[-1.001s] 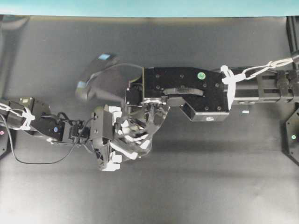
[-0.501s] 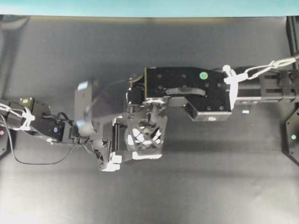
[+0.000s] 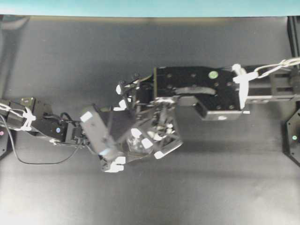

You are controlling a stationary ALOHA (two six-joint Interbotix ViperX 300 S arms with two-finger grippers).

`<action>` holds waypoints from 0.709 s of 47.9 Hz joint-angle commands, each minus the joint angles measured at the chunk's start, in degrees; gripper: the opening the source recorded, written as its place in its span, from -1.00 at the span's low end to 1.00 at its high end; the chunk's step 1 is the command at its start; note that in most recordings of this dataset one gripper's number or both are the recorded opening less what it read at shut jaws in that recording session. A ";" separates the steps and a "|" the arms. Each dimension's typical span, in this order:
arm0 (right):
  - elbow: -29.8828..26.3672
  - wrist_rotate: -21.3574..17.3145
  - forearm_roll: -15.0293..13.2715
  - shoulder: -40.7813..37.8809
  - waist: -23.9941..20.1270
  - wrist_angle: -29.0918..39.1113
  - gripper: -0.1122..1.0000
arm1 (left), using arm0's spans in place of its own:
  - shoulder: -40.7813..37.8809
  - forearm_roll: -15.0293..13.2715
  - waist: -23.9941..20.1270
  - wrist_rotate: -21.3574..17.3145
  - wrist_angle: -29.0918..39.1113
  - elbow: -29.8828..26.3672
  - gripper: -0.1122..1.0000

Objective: Open the bottle cap by holding the bottle with the left arm and twisting the cap with the right arm.
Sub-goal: 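Rotate the right wrist to twist the cap a second time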

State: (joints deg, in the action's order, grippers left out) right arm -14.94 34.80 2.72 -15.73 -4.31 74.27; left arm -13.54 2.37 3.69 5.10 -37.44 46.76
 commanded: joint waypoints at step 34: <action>8.79 16.17 0.18 5.36 0.00 -10.46 -0.14 | 0.97 0.18 1.14 0.18 3.69 -0.35 0.69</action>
State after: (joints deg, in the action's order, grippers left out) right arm -6.06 48.52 3.16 -10.37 -4.04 64.69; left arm -13.10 2.37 3.87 5.19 -34.19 46.49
